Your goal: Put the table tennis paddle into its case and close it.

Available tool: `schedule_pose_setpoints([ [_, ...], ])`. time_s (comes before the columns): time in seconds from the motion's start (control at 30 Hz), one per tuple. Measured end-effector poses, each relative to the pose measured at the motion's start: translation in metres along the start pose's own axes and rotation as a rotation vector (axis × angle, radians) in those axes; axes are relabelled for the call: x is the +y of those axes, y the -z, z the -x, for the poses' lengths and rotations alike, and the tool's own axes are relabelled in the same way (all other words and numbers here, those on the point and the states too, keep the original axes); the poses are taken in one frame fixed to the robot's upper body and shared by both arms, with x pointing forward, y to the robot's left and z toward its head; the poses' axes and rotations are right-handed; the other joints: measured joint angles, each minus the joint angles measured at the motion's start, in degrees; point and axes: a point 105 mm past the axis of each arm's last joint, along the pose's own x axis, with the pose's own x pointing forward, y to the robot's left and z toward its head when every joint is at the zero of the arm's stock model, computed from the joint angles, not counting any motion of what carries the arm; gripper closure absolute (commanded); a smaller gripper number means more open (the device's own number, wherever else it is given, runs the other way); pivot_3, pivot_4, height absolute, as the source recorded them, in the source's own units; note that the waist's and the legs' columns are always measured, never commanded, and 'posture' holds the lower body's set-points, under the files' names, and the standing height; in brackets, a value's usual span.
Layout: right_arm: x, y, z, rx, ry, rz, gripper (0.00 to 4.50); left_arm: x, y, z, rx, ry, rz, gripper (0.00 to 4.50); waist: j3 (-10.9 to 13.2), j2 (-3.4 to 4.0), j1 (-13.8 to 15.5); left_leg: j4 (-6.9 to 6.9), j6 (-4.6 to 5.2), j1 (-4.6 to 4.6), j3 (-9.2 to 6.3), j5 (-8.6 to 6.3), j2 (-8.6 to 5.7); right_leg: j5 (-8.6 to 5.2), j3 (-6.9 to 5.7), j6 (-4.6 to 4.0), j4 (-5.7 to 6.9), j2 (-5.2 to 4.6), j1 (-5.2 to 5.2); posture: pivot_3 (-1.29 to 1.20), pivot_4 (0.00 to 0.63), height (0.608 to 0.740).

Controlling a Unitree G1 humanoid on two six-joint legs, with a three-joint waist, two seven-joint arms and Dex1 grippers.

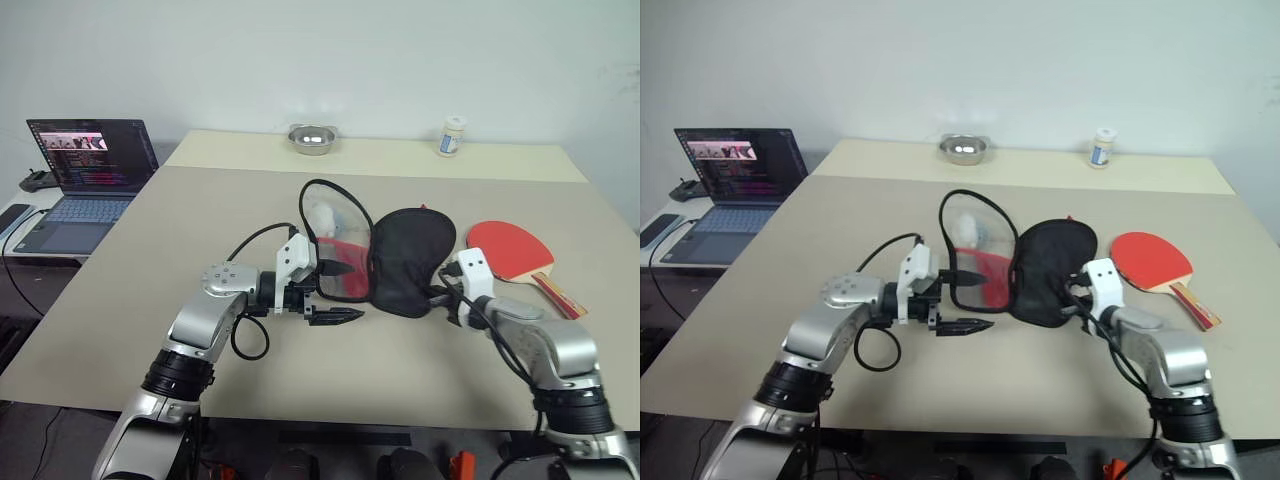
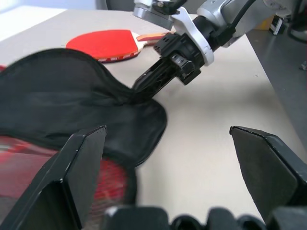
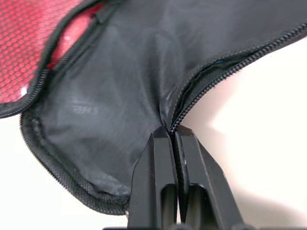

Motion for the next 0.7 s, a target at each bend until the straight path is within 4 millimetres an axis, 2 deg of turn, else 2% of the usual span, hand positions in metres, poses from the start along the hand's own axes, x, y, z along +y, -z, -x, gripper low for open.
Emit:
schedule_pose_setpoints([
  [0.17,-0.017,0.000,0.013,0.033,0.018,0.049,4.48,-0.004,-0.002,-0.008,-0.009,0.034,-0.022,0.00,0.0,0.00,0.0,0.00,0.00,0.01,0.00,0.00,0.01,0.00,0.01,0.00,0.02,0.03,0.00,0.00,0.150,0.740],
  [0.33,-0.024,-0.002,0.018,0.044,0.013,0.070,4.48,-0.003,0.003,-0.009,0.001,0.047,-0.032,0.00,0.0,0.00,-0.1,0.00,0.00,0.01,0.00,0.00,0.02,0.00,0.01,0.00,0.01,0.05,0.00,0.00,0.150,0.740],
  [0.43,-0.025,-0.004,0.017,0.042,0.008,0.065,3.84,-0.003,0.003,-0.009,0.001,0.046,-0.039,0.00,0.0,-0.01,-0.1,0.00,0.00,0.00,0.00,0.00,0.01,0.00,0.01,0.00,0.01,0.05,0.00,0.00,0.150,0.740],
  [0.7,-0.027,-0.011,0.016,0.027,0.015,0.079,1.02,-0.002,0.005,-0.010,0.001,0.044,-0.037,0.00,0.0,0.00,-0.1,0.00,0.00,0.00,0.00,0.00,0.02,0.00,0.02,0.01,0.01,0.04,0.00,0.00,0.150,0.740],
])
